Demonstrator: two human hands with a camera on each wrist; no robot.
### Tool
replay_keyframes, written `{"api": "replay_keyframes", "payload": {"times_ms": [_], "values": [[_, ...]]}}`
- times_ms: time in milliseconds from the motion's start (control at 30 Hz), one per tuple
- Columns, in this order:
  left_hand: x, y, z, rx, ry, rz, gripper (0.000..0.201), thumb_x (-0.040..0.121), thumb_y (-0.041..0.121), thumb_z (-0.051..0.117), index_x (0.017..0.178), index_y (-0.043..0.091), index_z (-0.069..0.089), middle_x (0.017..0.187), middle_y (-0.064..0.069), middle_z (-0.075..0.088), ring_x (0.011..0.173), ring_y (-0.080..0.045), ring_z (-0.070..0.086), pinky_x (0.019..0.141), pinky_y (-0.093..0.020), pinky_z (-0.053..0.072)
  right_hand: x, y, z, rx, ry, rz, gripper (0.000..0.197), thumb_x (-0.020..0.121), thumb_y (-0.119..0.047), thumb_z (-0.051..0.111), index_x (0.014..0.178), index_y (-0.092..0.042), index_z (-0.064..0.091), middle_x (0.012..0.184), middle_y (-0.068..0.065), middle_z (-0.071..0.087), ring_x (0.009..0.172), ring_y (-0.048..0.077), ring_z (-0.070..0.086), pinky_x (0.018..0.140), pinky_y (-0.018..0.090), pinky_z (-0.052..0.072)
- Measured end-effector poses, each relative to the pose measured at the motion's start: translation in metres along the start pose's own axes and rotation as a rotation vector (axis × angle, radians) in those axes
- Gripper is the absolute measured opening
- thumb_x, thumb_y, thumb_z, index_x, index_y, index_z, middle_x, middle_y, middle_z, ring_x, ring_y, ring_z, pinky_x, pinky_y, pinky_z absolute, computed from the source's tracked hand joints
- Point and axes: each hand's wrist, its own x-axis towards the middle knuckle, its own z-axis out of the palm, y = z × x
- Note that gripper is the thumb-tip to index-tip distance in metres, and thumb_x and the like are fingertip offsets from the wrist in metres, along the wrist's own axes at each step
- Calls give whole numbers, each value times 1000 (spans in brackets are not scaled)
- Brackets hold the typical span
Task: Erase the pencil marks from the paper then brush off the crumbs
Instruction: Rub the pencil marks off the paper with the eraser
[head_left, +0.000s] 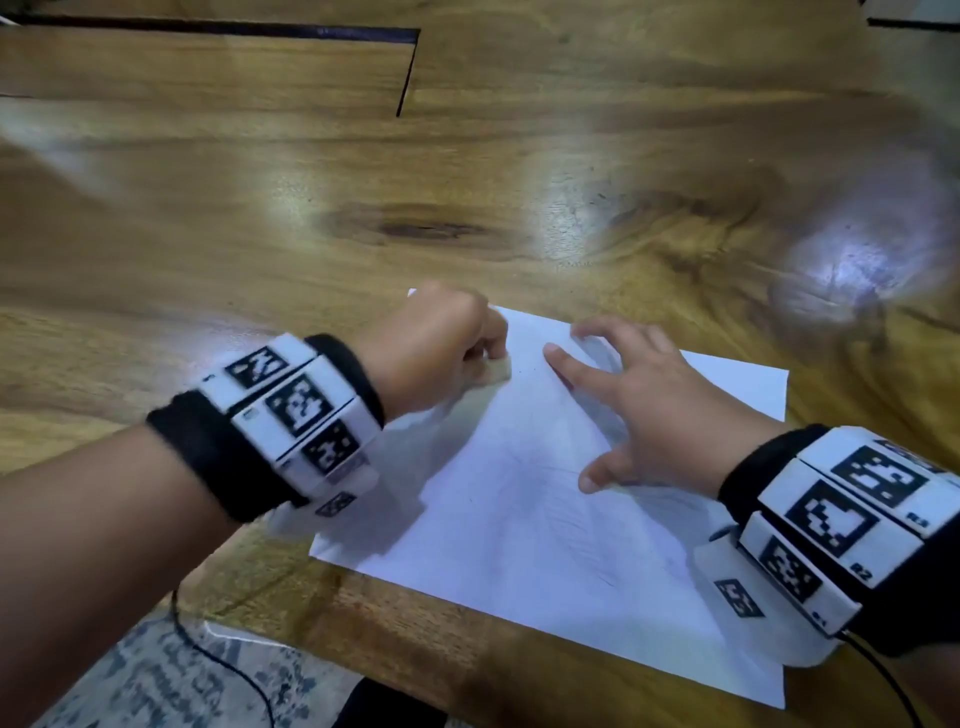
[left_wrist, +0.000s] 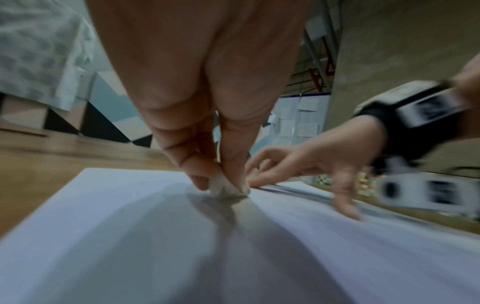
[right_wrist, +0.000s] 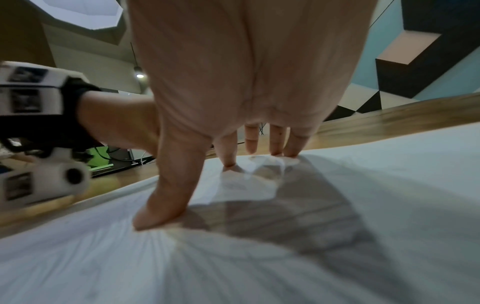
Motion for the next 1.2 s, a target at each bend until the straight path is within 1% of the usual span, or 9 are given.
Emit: {"api": "replay_keyframes", "payload": {"times_ms": [167,333,500,633,733,867,967,1100,1200], "values": [[-48,0,6,-79,-287,130,25,75,35,58,65,13,65,67,2,58,65,-13,50,54,-11,34,1,0,0,-4,-23,-18,108,67,-51,72,147,-34,1,151,-21,-9,135,18,1,114,29,19],[1,3,2,16,-64,43,11,77,19,66,86,13,70,75,3,53,71,-14,46,59,-23,29,1,0,1,0,-3,-23,109,66,-51,73,147,-32,3,152,-22,-2,134,16,3,112,25,18],[-47,5,11,-27,-211,180,20,76,24,60,62,10,60,64,-2,53,60,-17,49,52,-21,29,1,1,2,17,-7,-19,109,67,-50,73,147,-33,2,151,-23,-3,136,17,2,112,27,20],[-40,5,9,-69,-211,149,12,76,24,66,67,15,67,66,4,53,63,-14,51,54,-13,31,0,0,2,21,4,-18,109,66,-48,74,147,-32,4,152,-21,-1,135,17,3,112,27,22],[-7,7,8,-8,-105,78,18,78,25,62,86,12,71,81,-8,65,80,-25,57,64,-24,33,1,1,3,19,10,-14,110,65,-49,75,147,-32,5,152,-21,1,135,17,4,112,26,20],[-42,10,12,-25,-195,203,20,77,23,58,64,9,64,69,-8,58,65,-23,54,57,-28,35,2,1,3,28,-1,-7,110,65,-47,76,147,-32,5,152,-21,0,137,18,2,113,27,18],[-57,14,12,-44,-336,185,22,79,25,58,64,10,64,68,-3,56,61,-16,52,56,-24,36,2,0,2,21,0,-1,110,65,-46,76,147,-32,5,153,-20,1,137,19,3,113,28,21],[-16,2,1,-12,-125,119,22,72,23,55,78,10,72,75,-11,66,73,-28,60,65,-30,39,1,-2,1,11,4,4,110,65,-46,76,147,-32,6,152,-20,2,136,20,5,113,29,22],[-31,-4,7,-10,-66,138,22,71,25,53,69,9,68,68,-10,61,65,-24,56,57,-29,37,2,-1,1,13,2,3,109,65,-46,76,147,-32,6,152,-19,1,136,19,5,112,28,20]]}}
